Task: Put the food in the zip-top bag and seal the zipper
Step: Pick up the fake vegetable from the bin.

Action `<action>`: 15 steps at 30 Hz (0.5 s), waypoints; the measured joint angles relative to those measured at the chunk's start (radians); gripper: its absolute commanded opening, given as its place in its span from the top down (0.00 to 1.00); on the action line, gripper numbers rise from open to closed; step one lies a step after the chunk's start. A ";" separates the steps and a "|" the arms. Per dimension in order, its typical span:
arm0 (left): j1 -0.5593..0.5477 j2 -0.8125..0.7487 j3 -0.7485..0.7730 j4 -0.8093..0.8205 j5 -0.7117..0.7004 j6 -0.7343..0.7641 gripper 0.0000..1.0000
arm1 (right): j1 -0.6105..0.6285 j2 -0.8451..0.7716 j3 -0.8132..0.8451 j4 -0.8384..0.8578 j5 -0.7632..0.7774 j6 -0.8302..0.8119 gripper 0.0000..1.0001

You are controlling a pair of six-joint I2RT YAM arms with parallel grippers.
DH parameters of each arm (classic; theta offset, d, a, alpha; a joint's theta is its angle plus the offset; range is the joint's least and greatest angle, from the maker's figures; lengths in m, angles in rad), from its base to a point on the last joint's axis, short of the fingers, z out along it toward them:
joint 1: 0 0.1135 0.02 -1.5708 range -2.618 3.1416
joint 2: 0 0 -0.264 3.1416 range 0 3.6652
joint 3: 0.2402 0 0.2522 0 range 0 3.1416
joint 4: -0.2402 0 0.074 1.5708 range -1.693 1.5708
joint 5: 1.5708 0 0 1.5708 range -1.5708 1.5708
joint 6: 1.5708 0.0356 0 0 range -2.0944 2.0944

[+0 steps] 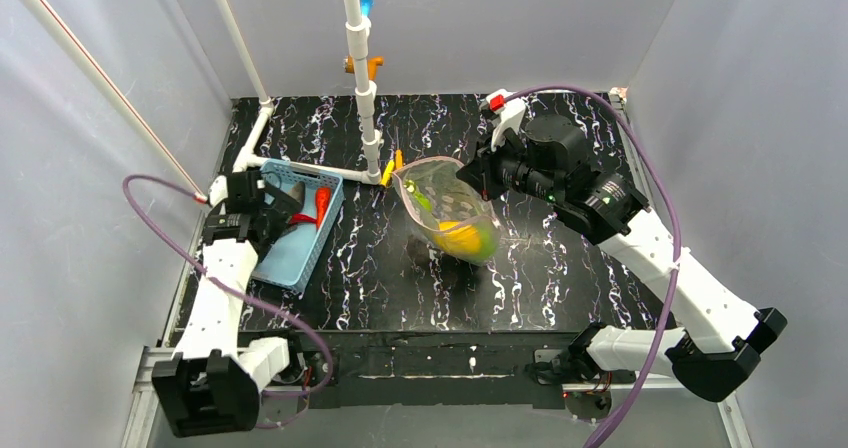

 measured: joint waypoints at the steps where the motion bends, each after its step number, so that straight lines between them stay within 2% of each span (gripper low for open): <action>1: 0.042 0.016 -0.021 0.017 0.026 -0.027 0.03 | 0.000 -0.001 0.000 0.000 0.000 0.000 0.99; 4: 0.103 0.036 -0.064 0.030 0.068 -0.097 0.04 | 0.000 -0.003 -0.001 0.000 0.001 0.000 0.99; 8: 0.133 0.009 -0.101 0.063 0.068 -0.195 0.05 | 0.000 -0.004 -0.002 0.000 0.000 -0.001 0.99; 15: 0.157 -0.059 -0.219 0.167 -0.046 -0.354 0.05 | 0.000 -0.004 -0.015 0.001 0.000 -0.001 0.99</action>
